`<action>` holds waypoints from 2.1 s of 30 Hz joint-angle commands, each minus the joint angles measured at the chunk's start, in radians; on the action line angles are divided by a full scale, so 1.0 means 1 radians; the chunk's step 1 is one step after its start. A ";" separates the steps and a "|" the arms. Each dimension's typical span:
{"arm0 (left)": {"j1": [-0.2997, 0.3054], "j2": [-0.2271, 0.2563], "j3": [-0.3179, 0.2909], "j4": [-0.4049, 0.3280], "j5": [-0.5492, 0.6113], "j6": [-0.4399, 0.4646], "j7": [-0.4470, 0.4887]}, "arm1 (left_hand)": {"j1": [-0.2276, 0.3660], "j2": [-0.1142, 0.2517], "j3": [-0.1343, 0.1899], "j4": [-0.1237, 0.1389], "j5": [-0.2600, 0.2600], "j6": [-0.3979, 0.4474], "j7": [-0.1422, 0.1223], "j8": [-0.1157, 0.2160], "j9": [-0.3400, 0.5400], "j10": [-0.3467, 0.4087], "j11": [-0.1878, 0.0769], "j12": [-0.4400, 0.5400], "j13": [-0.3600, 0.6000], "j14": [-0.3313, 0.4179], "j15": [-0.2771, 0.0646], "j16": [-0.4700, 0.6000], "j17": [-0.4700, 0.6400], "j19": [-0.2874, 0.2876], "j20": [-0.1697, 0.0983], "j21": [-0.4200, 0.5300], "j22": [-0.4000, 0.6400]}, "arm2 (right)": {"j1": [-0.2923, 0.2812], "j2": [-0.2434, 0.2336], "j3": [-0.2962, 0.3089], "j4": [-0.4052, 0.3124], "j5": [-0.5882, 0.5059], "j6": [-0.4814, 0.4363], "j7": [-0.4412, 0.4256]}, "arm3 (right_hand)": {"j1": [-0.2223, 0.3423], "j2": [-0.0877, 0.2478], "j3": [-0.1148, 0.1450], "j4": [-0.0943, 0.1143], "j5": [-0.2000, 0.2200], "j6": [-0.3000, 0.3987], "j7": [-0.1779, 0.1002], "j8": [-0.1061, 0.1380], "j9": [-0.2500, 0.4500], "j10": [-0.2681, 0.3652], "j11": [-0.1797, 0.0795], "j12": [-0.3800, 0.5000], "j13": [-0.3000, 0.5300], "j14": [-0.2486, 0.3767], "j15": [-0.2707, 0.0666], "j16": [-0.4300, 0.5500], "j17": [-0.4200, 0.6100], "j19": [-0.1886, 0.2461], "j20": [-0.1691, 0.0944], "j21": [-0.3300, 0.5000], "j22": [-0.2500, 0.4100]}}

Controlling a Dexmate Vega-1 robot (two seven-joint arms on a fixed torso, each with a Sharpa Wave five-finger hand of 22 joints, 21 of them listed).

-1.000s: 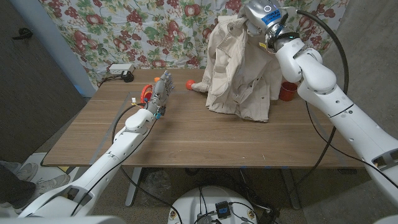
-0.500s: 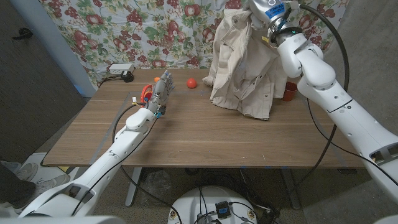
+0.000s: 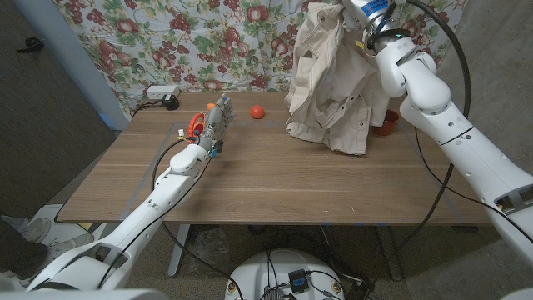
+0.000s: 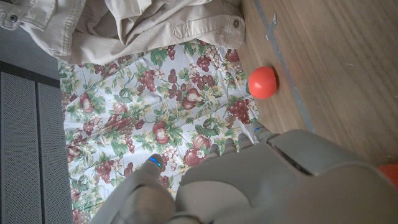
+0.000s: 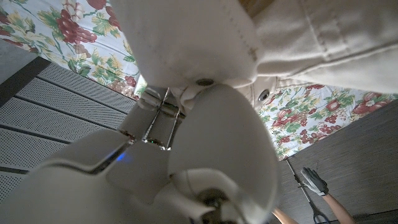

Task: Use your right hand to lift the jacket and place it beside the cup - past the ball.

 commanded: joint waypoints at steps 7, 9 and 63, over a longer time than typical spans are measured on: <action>-0.017 -0.010 0.006 0.025 0.001 -0.004 -0.003 | 0.002 0.125 -0.003 0.002 0.007 -0.214 0.001 0.000 0.005 -0.245 0.002 0.000 0.006 -0.242 0.002 0.005 0.003 -0.126 0.000 -0.003 0.002 | 0.044 -0.012 -0.003 0.027 -0.020 -0.045 -0.013 | 0.017 0.007 -0.006 0.000 0.006 0.041 0.030 0.000 0.004 0.006 -0.003 -0.003 0.006 0.044 -0.122 -0.005 0.005 -0.008 -0.100 0.014 -0.003; -0.016 -0.011 0.006 0.024 0.003 -0.007 0.000 | 0.002 0.125 -0.003 0.002 0.007 -0.215 0.001 0.000 0.005 -0.246 0.003 0.000 0.006 -0.242 0.002 0.005 0.003 -0.126 0.000 -0.003 0.002 | 0.049 -0.012 -0.004 0.030 -0.021 -0.051 -0.007 | 0.017 0.009 -0.006 0.001 0.006 0.042 0.032 0.000 0.004 0.008 -0.004 -0.003 0.006 0.045 -0.122 -0.006 0.006 -0.009 -0.100 0.015 -0.003; -0.015 -0.018 0.013 0.014 0.012 0.001 0.023 | 0.002 0.125 -0.004 0.002 0.008 -0.216 0.002 0.000 0.005 -0.247 0.004 0.000 0.006 -0.242 0.003 0.005 0.003 -0.127 0.000 -0.005 0.002 | 0.153 0.020 -0.038 0.180 -0.145 -0.302 -0.174 | 0.019 0.006 -0.015 0.003 0.009 0.046 0.025 -0.005 0.013 0.014 -0.007 -0.009 0.012 0.059 -0.124 -0.030 0.017 -0.021 -0.101 0.046 -0.017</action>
